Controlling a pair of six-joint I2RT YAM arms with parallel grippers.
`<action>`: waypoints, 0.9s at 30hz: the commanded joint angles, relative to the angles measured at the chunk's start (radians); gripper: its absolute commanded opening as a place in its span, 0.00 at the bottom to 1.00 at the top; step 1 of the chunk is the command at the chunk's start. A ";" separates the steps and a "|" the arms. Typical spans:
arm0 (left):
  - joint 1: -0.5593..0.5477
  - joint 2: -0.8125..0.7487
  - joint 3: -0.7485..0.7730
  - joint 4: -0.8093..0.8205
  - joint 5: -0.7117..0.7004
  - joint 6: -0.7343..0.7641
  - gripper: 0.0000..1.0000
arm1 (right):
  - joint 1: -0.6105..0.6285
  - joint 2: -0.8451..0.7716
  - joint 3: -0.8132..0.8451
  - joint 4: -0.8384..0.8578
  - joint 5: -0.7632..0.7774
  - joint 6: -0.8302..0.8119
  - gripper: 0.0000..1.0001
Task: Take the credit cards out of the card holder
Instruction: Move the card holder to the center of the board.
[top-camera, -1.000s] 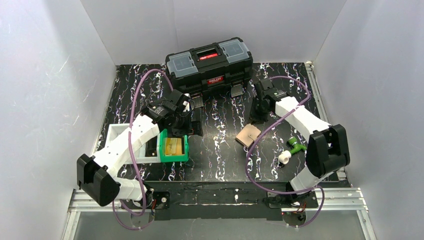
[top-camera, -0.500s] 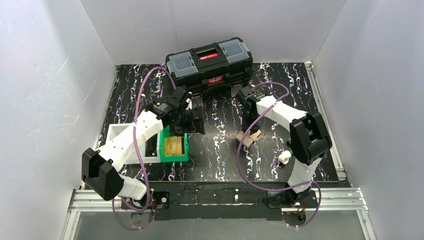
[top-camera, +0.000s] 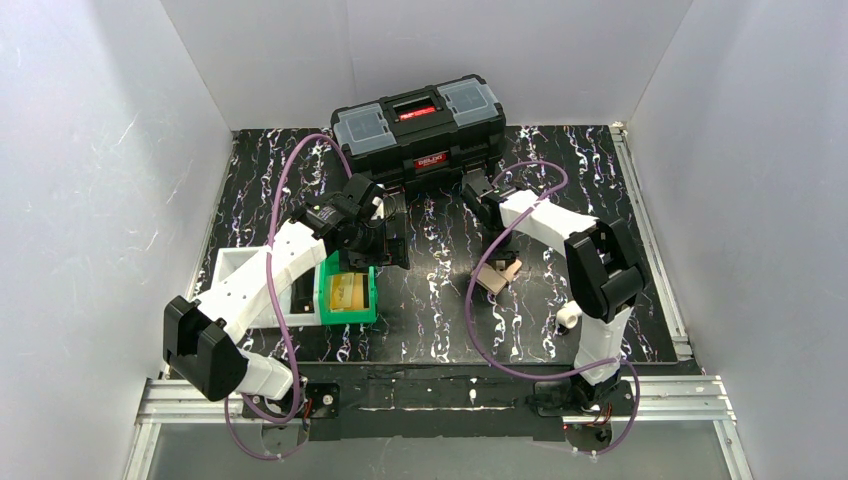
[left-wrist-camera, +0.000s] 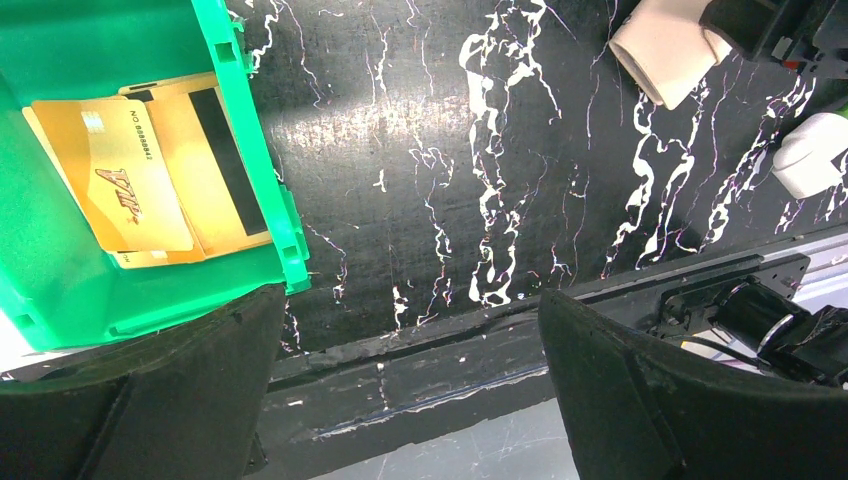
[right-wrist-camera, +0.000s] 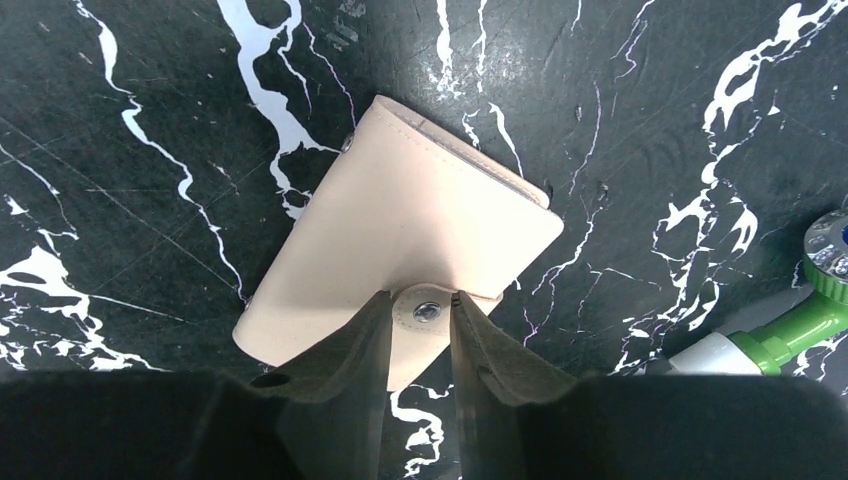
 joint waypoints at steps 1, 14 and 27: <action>0.006 -0.009 0.018 -0.028 0.006 0.011 0.98 | 0.007 0.026 0.013 0.007 0.000 0.013 0.36; 0.006 -0.018 -0.005 -0.025 0.001 0.003 0.98 | 0.018 0.044 -0.064 0.103 -0.121 0.019 0.28; 0.006 0.000 -0.037 -0.006 0.014 -0.028 0.98 | 0.054 -0.075 -0.181 0.359 -0.404 -0.054 0.01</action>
